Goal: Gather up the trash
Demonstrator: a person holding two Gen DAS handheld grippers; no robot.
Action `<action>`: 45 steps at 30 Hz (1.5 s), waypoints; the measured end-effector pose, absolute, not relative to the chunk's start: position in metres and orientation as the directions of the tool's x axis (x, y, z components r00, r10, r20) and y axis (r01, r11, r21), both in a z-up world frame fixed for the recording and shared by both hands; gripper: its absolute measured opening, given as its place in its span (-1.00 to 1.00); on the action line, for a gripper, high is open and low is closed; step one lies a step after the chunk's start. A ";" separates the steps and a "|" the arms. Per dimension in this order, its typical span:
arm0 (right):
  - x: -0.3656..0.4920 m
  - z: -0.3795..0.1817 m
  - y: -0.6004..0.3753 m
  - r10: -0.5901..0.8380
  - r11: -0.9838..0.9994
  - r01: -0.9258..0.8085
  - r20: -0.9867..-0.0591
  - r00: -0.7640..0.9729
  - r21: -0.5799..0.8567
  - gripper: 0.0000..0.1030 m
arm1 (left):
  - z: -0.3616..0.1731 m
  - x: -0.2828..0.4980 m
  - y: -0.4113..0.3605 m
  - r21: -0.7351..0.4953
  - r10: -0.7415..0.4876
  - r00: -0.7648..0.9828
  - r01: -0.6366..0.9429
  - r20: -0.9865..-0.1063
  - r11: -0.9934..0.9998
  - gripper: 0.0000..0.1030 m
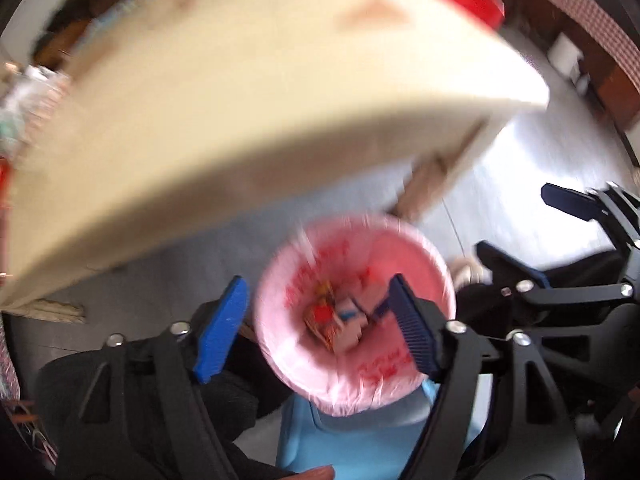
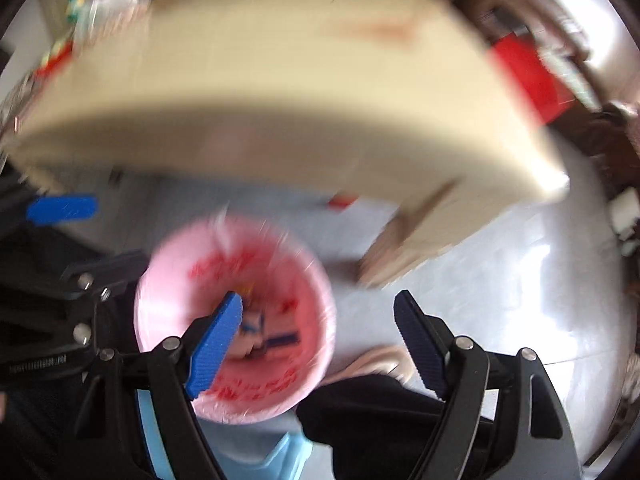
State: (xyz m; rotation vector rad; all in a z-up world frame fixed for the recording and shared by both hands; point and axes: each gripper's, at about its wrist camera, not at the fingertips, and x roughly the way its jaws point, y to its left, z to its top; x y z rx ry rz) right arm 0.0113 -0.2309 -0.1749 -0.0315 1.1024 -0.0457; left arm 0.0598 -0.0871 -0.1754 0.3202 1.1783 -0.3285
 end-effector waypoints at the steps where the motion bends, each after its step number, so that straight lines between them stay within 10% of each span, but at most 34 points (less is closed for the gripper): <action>1: 0.006 -0.153 -0.239 -0.074 0.997 0.064 -0.866 0.494 -0.049 0.67 | -0.152 0.053 -0.089 0.081 -0.090 0.398 0.392 -0.913 0.916 0.46; 16: -0.072 0.033 -0.247 -0.223 0.970 0.239 -0.557 0.800 -0.045 0.86 | 0.013 -0.019 -0.075 0.058 -0.112 0.718 0.208 -0.687 0.976 0.57; 45: -0.093 0.055 -0.231 -0.219 0.969 0.245 -0.533 0.817 -0.022 0.86 | 0.039 -0.036 -0.065 0.038 -0.099 0.747 0.165 -0.657 0.986 0.62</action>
